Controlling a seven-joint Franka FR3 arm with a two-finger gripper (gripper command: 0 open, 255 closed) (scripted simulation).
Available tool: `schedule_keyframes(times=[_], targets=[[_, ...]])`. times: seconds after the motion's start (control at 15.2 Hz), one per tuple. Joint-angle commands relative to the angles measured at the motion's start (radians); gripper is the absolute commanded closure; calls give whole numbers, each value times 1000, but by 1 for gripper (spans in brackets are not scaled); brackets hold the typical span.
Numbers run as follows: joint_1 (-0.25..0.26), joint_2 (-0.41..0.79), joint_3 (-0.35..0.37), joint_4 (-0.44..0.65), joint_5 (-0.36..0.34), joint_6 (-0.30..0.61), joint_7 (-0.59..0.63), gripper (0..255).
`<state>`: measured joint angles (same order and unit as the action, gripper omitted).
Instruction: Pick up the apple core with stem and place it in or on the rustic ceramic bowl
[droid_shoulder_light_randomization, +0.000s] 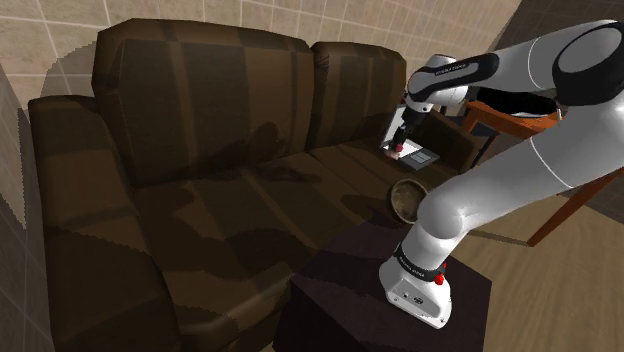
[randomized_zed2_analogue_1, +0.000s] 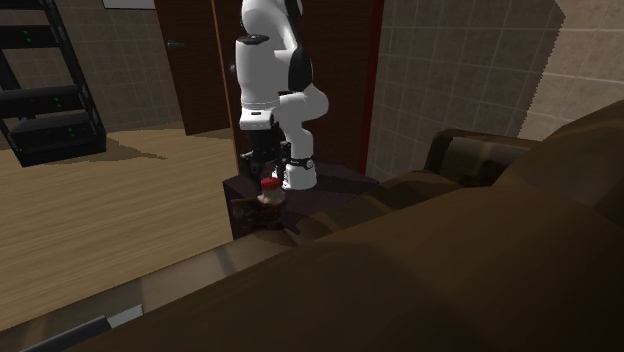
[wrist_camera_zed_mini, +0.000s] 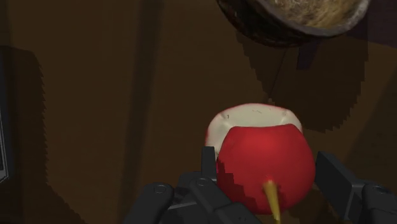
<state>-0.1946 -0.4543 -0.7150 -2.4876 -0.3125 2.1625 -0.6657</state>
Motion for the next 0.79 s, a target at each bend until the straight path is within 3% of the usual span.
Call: schedule_keyframes(times=[0.0,0.46,0.73], targets=[[-51,-80,11,-46,-48,-30,-4,255],[-247,-339,18,-174,-173,-159,-87,255],[-249,-314,-11,-211,-192,-97,-86,255]])
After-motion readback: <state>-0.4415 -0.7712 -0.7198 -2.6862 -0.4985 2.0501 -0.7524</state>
